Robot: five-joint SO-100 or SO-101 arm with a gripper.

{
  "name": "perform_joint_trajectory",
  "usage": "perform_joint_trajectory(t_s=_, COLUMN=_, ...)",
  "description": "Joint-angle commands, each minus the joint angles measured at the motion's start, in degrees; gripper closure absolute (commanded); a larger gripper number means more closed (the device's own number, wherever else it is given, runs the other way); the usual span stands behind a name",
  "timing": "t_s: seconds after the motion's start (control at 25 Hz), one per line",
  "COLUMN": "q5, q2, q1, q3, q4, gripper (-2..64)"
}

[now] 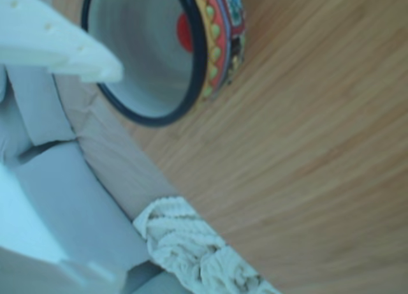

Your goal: Grasp a red cap and put it in the cup.

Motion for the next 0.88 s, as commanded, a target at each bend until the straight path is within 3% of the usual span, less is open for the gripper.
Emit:
perform_joint_trajectory(t_s=0.0, q5=0.26, q2=2.55, q1=-1.14, q3=-5.45, q4=3.96, gripper=25.7)
perform_joint_trajectory(t_s=0.32, q5=0.44, q2=2.81, q1=-5.45, q3=-9.32, q4=3.96, gripper=25.8)
perform_joint_trajectory(t_s=0.84, q5=1.05, q2=15.38, q1=-10.02, q3=2.9, q4=3.96, gripper=25.8)
